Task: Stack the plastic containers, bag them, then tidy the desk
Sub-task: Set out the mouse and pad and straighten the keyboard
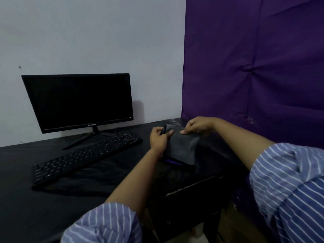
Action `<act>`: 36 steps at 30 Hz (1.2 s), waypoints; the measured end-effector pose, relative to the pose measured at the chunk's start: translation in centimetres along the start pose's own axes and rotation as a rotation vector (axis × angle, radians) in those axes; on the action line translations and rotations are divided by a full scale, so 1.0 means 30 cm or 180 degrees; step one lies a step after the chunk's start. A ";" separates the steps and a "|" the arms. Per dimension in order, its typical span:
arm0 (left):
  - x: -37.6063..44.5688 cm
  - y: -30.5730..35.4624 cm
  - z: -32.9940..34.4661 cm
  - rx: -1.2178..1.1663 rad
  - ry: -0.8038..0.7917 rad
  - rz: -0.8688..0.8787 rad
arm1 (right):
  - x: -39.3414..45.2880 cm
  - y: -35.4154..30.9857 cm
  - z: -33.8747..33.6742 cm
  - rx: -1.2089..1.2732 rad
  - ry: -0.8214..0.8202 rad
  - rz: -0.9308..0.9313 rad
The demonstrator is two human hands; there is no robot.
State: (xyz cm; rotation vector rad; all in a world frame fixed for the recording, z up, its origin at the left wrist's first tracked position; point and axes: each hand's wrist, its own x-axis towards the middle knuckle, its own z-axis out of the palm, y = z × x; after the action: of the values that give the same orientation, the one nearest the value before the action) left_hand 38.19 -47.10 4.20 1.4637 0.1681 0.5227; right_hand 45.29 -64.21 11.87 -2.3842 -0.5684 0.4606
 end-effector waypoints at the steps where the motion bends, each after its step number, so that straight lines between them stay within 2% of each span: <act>1: 0.026 0.019 -0.008 -0.0048 0.0008 0.0014 | 0.007 -0.006 -0.005 0.0017 -0.0077 0.0033; 5: 0.127 0.084 -0.050 -0.0175 0.0125 0.0104 | 0.067 -0.004 -0.001 0.0344 -0.0290 0.0278; 12: 0.294 0.120 -0.141 -0.0206 0.0219 0.0008 | 0.243 -0.024 0.025 0.1224 0.0278 -0.0136; 15: 0.366 0.101 -0.173 -0.0257 0.0060 -0.0199 | 0.323 -0.051 0.007 0.1435 0.0528 -0.0249; 18: 0.424 0.069 -0.187 -0.0393 -0.0063 -0.0446 | 0.388 -0.079 0.003 0.1470 0.0765 -0.0428; 25: 0.606 -0.032 -0.186 -0.0235 0.0064 -0.0782 | 0.588 -0.066 0.020 0.1652 0.1085 -0.0513; 36: 0.811 -0.194 -0.143 0.0125 0.0246 -0.1222 | 0.873 0.038 0.003 0.1363 0.0978 0.0096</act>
State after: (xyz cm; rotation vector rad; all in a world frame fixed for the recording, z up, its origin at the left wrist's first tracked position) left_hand 59.12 -32.78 2.97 1.4056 0.5115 0.2637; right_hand 67.72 -51.80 6.35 -1.9997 -0.2620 0.1956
